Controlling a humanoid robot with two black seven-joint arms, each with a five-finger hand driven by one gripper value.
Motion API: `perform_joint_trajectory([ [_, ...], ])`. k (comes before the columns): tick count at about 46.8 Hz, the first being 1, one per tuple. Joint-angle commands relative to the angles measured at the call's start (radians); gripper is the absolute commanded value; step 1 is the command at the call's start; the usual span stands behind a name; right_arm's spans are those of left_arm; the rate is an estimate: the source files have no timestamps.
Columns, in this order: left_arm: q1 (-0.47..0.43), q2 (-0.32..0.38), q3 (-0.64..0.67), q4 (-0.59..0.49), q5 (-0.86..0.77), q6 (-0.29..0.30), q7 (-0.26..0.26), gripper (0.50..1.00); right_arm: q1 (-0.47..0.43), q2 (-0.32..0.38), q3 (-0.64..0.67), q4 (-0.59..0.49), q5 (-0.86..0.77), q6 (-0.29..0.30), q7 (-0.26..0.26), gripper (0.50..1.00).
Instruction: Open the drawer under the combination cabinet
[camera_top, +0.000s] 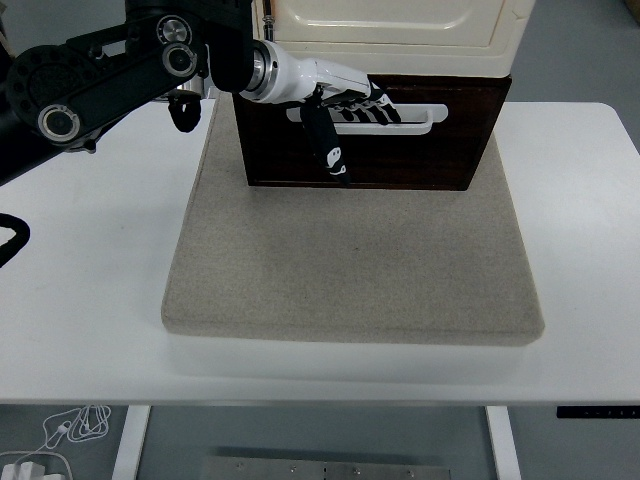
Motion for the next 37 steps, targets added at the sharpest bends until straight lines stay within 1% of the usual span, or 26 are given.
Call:
perform_joint_trajectory([
  [1,0.0,0.0,-0.001,-0.003,-0.004,-0.002,0.0,0.979,0.0,0.0,0.0,0.0,0.0,0.0,0.0,0.928],
  [6,0.0,0.003,-0.001,-0.005,-0.007,-0.006,0.0,0.979,0.0,0.0,0.0,0.0,0.0,0.0,0.0,0.928],
  [21,-0.002,0.011,-0.011,-0.011,-0.011,-0.045,0.0,0.979,0.0,0.0,0.0,0.0,0.0,0.0,0.0,0.928],
  [31,0.0,0.017,-0.013,-0.029,-0.024,-0.053,0.0,0.981,0.0,0.0,0.0,0.0,0.0,0.0,0.0,0.928],
  [37,0.0,0.02,-0.014,-0.032,-0.027,-0.067,0.0,0.981,0.0,0.0,0.0,0.0,0.0,0.0,0.0,0.928],
])
